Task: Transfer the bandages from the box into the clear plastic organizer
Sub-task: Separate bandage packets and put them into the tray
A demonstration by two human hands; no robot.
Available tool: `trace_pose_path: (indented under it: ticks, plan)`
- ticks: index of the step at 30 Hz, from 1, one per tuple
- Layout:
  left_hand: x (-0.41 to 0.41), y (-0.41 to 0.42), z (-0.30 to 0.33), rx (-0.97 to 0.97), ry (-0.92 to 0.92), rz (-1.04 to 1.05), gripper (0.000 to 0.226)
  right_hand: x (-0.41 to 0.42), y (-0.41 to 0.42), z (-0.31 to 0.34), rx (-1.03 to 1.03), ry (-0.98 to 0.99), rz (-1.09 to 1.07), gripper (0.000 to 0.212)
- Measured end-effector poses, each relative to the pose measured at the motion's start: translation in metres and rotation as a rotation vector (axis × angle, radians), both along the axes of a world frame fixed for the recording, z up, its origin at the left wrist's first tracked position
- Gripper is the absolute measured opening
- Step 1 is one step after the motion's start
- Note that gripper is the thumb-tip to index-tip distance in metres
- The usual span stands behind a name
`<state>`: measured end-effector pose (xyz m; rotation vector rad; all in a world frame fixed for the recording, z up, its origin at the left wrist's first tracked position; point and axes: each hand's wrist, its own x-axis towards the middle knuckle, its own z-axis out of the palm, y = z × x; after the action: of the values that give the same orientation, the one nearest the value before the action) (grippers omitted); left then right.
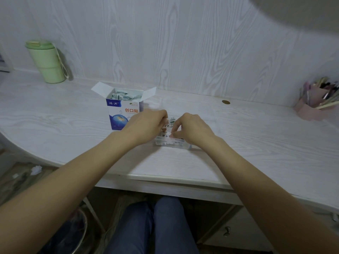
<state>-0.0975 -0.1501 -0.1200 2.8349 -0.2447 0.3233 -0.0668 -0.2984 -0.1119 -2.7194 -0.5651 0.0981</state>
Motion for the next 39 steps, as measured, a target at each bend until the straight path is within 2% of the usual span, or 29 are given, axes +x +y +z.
trace_pose_path:
  ticks: [5,11,15,20,22,28,32,39]
  plan:
    - [0.003,0.0,0.001,-0.008,0.003,0.002,0.017,0.001,-0.001,0.001,-0.048,0.014,-0.094,0.014]
    - [-0.001,0.001,0.002,-0.058,-0.036,-0.002,0.017,-0.004,0.004,0.003,-0.188,-0.088,-0.096,0.03]
    - [-0.003,0.004,0.003,-0.083,-0.043,0.01,0.021,-0.003,0.004,0.002,-0.196,-0.077,-0.088,0.03]
    - [-0.005,0.007,0.003,-0.111,0.071,0.015,0.016,-0.002,0.004,0.0,-0.19,-0.065,-0.081,0.031]
    - [-0.004,0.007,0.003,-0.116,0.092,0.033,0.023,-0.002,0.004,0.0,-0.187,-0.059,-0.083,0.031]
    - [0.002,0.005,0.005,-0.292,0.018,0.08,0.027,-0.003,0.003,0.004,-0.153,-0.048,-0.049,0.022]
    - [-0.002,0.003,0.009,-0.203,-0.022,0.188,0.029,-0.003,0.003,0.005,-0.144,-0.036,-0.026,0.016]
    - [0.005,0.005,0.013,-0.015,0.133,0.067,0.02,-0.001,0.006,0.005,-0.211,-0.062,-0.01,0.02]
